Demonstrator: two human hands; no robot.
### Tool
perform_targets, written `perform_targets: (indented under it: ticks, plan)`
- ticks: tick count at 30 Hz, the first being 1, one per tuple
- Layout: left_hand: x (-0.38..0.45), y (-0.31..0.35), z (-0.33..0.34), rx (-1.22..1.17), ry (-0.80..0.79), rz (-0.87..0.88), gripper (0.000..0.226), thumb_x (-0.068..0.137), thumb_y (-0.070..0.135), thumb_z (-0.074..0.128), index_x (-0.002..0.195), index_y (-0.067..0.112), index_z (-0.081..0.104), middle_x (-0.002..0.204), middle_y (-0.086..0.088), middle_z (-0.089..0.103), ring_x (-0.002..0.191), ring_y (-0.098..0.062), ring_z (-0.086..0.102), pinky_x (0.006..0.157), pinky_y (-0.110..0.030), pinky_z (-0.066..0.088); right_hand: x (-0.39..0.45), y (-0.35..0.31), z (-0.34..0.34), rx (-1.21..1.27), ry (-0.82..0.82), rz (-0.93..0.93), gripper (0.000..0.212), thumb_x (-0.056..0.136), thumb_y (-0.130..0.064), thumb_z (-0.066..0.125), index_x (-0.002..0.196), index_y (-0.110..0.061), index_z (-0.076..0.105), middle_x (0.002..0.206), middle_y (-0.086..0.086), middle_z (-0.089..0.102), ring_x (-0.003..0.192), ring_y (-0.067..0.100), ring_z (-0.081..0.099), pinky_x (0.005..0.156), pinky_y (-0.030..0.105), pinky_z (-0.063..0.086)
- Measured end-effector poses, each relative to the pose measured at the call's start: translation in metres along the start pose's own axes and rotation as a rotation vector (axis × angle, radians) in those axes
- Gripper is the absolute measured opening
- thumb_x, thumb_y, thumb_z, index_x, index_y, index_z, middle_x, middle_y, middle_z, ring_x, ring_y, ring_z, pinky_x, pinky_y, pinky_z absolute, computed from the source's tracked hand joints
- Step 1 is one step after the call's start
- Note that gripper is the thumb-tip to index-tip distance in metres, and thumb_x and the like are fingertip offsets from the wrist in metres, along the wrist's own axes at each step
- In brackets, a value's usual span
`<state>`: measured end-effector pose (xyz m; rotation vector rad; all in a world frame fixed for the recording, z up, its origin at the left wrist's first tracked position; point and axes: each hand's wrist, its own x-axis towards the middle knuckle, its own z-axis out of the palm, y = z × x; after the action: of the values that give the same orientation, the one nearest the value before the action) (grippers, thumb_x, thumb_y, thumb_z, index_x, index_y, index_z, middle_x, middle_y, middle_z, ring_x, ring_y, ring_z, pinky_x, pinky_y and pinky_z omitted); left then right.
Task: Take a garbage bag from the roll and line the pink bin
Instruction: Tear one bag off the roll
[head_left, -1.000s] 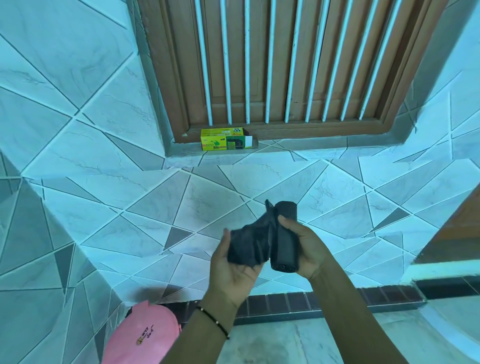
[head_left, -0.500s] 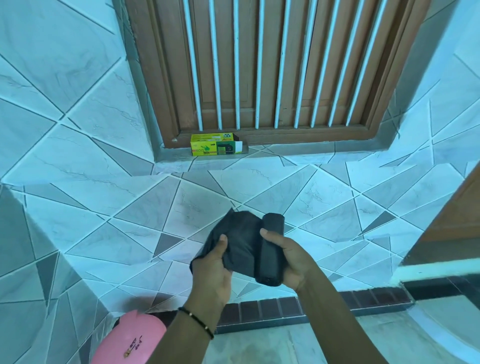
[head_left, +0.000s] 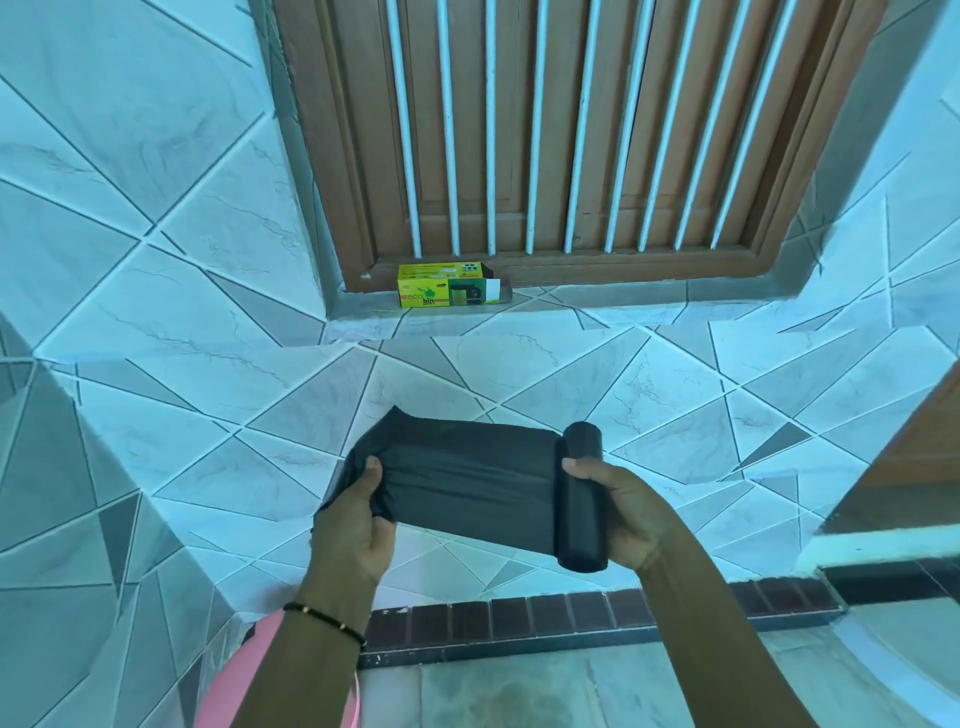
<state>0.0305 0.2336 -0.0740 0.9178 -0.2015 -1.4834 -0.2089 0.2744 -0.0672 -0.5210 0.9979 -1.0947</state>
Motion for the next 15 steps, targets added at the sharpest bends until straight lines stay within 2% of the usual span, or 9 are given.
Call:
perform_targets:
  ticks: [4, 8, 10, 12, 13, 14, 15]
  plan:
    - [0.008, 0.009, -0.012, -0.029, 0.010, 0.024, 0.011, 0.091, 0.008, 0.054, 0.091, 0.012, 0.064, 0.089, 0.000, 0.070, 0.085, -0.010, 0.064, 0.095, -0.029, 0.051, -0.005, -0.007, -0.009, 0.029, 0.030, -0.034, 0.037, 0.067, -0.014, 0.071, 0.103, -0.006, 0.064, 0.089, 0.014, 0.072, 0.076, 0.030, 0.069, 0.063, 0.038, 0.056]
    - [0.011, 0.009, -0.023, -0.019, 0.047, -0.004, 0.019, 0.095, 0.003, 0.046, 0.085, 0.011, 0.060, 0.094, -0.001, 0.065, 0.081, -0.011, 0.059, 0.096, -0.028, 0.048, -0.005, -0.007, -0.013, -0.004, 0.018, -0.050, 0.035, 0.068, -0.014, 0.071, 0.101, -0.009, 0.063, 0.087, 0.013, 0.072, 0.071, 0.028, 0.070, 0.062, 0.037, 0.057]
    - [0.015, 0.008, -0.031, -0.006, 0.123, -0.043, 0.023, 0.096, 0.002, 0.043, 0.080, 0.010, 0.057, 0.109, -0.007, 0.063, 0.078, -0.014, 0.057, 0.096, -0.030, 0.043, -0.006, -0.007, -0.012, -0.014, 0.002, -0.058, 0.027, 0.068, -0.016, 0.071, 0.094, -0.008, 0.066, 0.086, 0.013, 0.072, 0.069, 0.028, 0.070, 0.062, 0.036, 0.057]
    - [0.023, 0.007, -0.042, 0.036, 0.216, -0.093, 0.019, 0.094, 0.005, 0.044, 0.079, 0.010, 0.054, 0.121, -0.012, 0.057, 0.074, -0.016, 0.053, 0.088, -0.031, 0.044, -0.008, -0.008, -0.010, -0.026, 0.001, -0.081, 0.026, 0.066, -0.017, 0.072, 0.090, -0.008, 0.071, 0.090, 0.014, 0.073, 0.072, 0.029, 0.070, 0.065, 0.037, 0.057]
    - [0.025, 0.006, -0.045, 0.137, 0.289, -0.100, 0.009, 0.090, 0.010, 0.051, 0.083, 0.008, 0.055, 0.117, -0.014, 0.057, 0.071, -0.017, 0.052, 0.080, -0.031, 0.046, -0.007, -0.007, -0.009, -0.046, 0.007, -0.097, 0.032, 0.064, -0.019, 0.072, 0.094, -0.006, 0.072, 0.094, 0.016, 0.072, 0.077, 0.030, 0.070, 0.068, 0.038, 0.057]
    - [0.023, 0.004, -0.043, 0.279, 0.357, -0.098, 0.018, 0.083, 0.017, 0.060, 0.094, 0.003, 0.057, 0.111, -0.014, 0.057, 0.073, -0.019, 0.053, 0.073, -0.032, 0.047, -0.007, -0.007, -0.007, -0.080, 0.016, -0.115, 0.043, 0.062, -0.022, 0.073, 0.101, -0.003, 0.070, 0.099, 0.018, 0.071, 0.082, 0.031, 0.068, 0.073, 0.039, 0.056]
    - [0.020, 0.000, -0.038, 0.433, 0.438, -0.066, 0.048, 0.075, 0.022, 0.069, 0.113, -0.003, 0.053, 0.113, -0.014, 0.055, 0.084, -0.024, 0.057, 0.074, -0.034, 0.049, -0.006, -0.006, -0.004, -0.119, 0.023, -0.135, 0.055, 0.059, -0.023, 0.076, 0.107, 0.001, 0.067, 0.101, 0.020, 0.068, 0.086, 0.032, 0.067, 0.078, 0.041, 0.055]
